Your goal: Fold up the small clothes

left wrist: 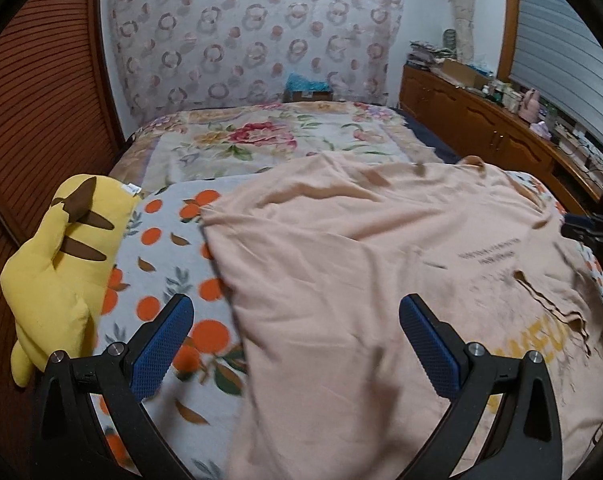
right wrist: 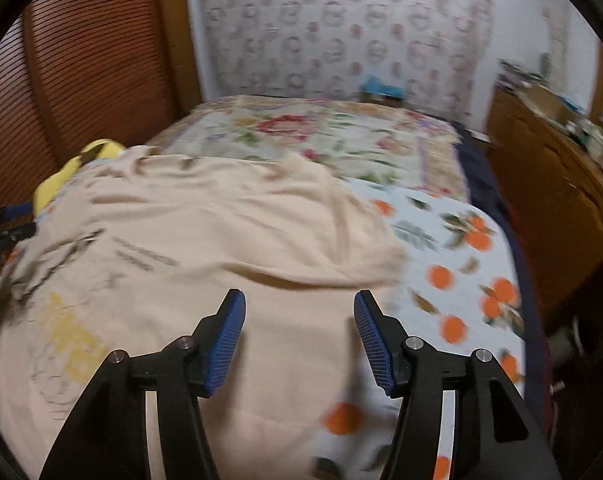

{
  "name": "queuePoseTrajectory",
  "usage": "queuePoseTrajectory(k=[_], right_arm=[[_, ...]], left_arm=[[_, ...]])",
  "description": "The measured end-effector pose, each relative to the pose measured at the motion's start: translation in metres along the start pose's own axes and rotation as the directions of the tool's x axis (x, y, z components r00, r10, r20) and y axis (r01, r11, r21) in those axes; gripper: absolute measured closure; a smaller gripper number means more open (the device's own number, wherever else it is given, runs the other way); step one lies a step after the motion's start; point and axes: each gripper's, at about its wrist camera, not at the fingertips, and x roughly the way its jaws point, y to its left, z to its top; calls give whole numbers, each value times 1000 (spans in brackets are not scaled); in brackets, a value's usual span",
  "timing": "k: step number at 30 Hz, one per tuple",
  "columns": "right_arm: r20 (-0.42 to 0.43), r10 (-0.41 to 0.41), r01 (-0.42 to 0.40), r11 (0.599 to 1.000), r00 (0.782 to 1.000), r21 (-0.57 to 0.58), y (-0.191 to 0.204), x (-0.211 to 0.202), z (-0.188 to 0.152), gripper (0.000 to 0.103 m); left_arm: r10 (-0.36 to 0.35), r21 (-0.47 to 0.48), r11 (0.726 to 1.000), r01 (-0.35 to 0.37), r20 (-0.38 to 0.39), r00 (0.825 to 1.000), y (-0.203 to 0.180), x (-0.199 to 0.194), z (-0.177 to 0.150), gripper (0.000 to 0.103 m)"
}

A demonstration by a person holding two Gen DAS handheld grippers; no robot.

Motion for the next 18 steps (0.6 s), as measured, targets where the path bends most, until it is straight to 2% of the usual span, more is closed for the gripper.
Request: queuePoseTrajectory(k=[7,18], right_arm=[[-45,-30,32,998,999,45,-6,14,1,44],[-40,-41,41,999,998,0,-2,18,16,42]], left_arm=[[-11,4,1000,11,-45,999,18,22,13,0],[8,20,1000,-6,-98,995,32,51,23,0]])
